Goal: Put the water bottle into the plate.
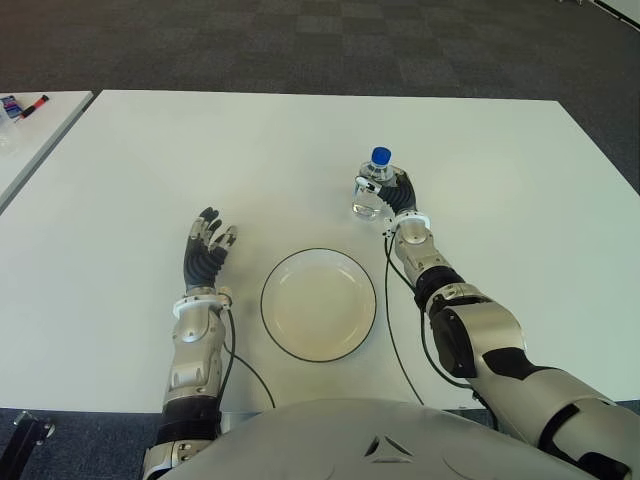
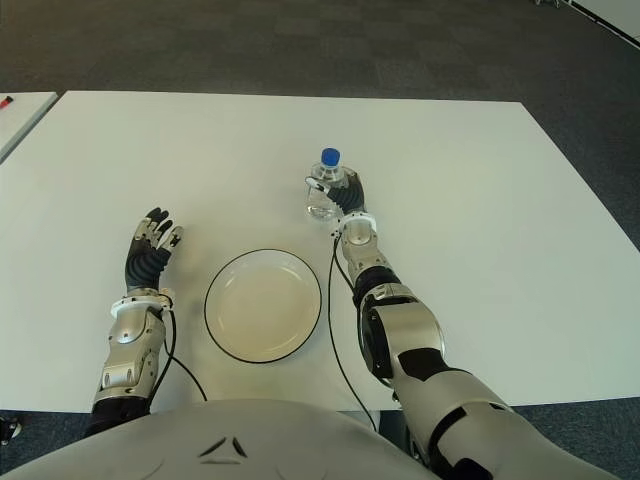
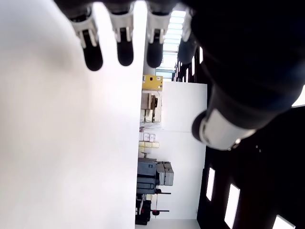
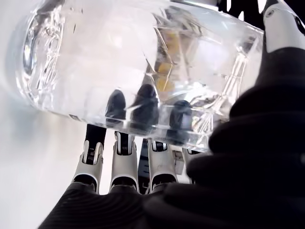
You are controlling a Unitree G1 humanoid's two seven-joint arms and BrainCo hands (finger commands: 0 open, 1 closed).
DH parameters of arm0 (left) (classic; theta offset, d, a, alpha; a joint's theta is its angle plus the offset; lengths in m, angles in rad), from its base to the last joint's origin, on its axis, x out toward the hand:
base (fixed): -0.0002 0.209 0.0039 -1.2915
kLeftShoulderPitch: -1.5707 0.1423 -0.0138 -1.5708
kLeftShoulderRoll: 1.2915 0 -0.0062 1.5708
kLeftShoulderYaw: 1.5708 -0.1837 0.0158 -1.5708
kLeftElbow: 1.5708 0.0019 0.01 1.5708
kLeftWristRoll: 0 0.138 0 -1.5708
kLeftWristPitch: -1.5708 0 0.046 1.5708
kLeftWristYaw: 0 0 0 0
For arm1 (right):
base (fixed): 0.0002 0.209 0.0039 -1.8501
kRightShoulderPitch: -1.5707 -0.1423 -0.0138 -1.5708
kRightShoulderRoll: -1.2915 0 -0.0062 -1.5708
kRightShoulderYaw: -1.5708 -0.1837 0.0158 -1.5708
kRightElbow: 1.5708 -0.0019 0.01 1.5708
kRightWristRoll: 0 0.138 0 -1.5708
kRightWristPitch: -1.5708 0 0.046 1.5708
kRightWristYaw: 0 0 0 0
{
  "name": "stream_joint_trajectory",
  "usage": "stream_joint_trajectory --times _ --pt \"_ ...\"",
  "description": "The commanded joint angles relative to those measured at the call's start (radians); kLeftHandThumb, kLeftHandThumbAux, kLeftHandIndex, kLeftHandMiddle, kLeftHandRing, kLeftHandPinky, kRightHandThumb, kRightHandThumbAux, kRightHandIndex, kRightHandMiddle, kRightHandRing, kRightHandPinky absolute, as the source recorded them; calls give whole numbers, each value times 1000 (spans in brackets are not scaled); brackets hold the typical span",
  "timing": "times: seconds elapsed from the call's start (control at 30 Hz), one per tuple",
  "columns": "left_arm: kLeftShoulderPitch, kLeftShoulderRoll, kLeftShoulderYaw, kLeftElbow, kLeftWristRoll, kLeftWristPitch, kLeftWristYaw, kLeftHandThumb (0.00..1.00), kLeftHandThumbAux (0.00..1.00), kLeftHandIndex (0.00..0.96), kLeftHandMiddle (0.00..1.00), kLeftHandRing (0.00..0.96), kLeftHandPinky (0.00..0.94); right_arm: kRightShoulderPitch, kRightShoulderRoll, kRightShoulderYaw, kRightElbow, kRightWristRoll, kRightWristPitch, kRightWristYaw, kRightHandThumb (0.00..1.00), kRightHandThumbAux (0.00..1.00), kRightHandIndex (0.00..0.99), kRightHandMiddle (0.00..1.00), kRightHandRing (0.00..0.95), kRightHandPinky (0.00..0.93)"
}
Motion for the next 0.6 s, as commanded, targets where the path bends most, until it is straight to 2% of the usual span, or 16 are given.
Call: stream_joint_trajectory --times 0.03,0.4,0.5,0.6 --pt "1 -4 0 11 -1 -3 -6 400 727 120 109 101 157 10 5 -17 12 26 -3 19 836 680 421 466 482 482" --pt "-1 -12 2 16 -6 -23 2 438 746 142 132 128 202 14 0 -13 21 8 -20 -5 850 672 444 471 595 577" --pt "-3 -16 4 16 -5 -18 8 450 745 152 140 137 207 16 2 -2 16 -5 -25 -25 919 660 434 476 522 585" --pt "-4 -19 6 14 -1 -12 15 456 749 161 149 146 221 14 -1 5 18 -10 -24 -34 942 656 430 481 495 587"
